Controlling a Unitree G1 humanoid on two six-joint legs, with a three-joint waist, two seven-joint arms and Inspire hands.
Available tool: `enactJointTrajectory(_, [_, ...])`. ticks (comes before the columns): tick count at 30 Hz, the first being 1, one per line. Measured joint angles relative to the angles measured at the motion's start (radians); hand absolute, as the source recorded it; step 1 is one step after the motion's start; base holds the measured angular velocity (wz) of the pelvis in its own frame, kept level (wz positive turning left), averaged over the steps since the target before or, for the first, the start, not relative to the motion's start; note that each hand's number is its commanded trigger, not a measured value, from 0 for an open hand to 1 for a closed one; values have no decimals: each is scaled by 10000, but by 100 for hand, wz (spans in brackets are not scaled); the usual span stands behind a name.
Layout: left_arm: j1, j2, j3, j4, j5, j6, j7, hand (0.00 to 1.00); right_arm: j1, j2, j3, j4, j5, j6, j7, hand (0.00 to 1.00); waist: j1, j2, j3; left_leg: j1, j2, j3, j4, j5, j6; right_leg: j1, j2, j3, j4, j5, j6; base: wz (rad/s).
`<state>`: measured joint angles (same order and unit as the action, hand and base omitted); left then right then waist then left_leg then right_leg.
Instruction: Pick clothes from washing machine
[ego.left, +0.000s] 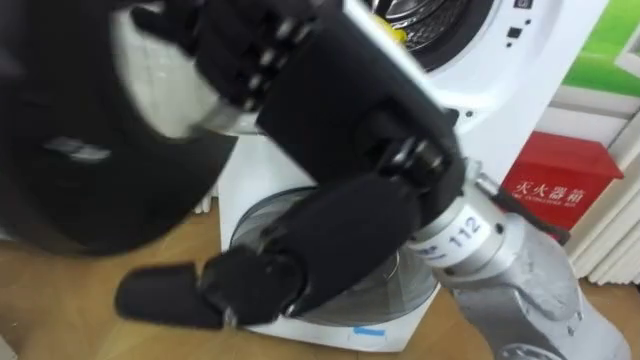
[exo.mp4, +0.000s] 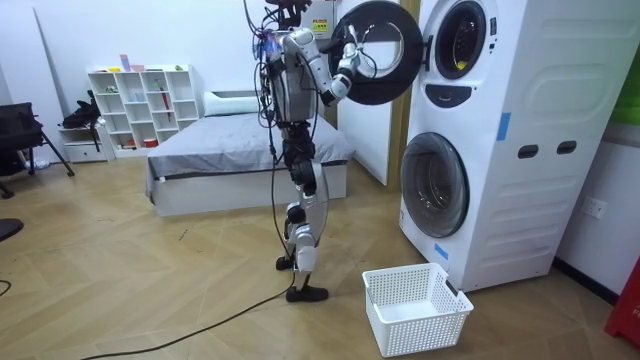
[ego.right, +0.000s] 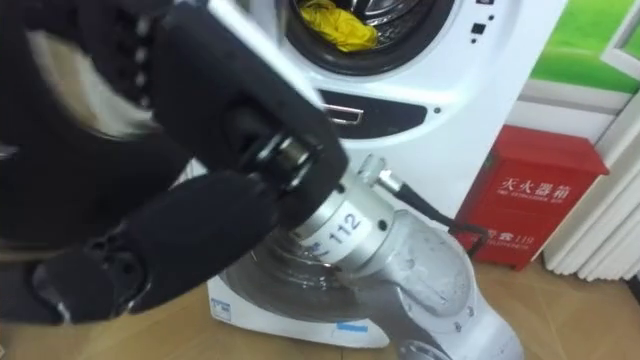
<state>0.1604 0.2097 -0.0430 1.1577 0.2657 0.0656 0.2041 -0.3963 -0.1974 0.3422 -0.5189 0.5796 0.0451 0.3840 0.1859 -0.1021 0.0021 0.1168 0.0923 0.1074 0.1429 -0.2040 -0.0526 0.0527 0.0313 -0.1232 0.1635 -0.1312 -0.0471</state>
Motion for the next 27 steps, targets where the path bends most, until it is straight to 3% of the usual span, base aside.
enactJointTrajectory(3, [-74,-39,-3,-5,1,20,34,0,-1,35,145,1,-108,75,95,0,134,28,8,-17,5,-48,-6,0,0,3,-5,-80,-16,-3,4,5])
enactJointTrajectory(8, [-70,-145,-2,-24,5,264,110,0,-1,80,389,37,-464,567,418,0,248,49,18,-27,-5,-143,-46,0,0,39,-22,-183,-48,-3,5,6])
enactJointTrajectory(16, [53,-235,-3,-28,-10,448,107,0,-2,70,363,46,-580,669,435,0,422,76,19,-14,-9,-278,-58,-1,-4,127,-36,-404,-103,-6,10,5])
enactJointTrajectory(21, [71,-338,374,-1,-6,363,95,0,6,12,-246,9,-644,651,233,0,348,96,27,-100,-16,-282,-45,-1,-3,58,-51,-427,-98,-6,11,0])
enactJointTrajectory(27, [255,-428,939,-73,11,305,210,0,259,-123,-1572,-31,-723,510,-728,0,-141,143,27,-163,-27,-295,60,-1,-1,59,-71,-445,-100,-5,12,0])
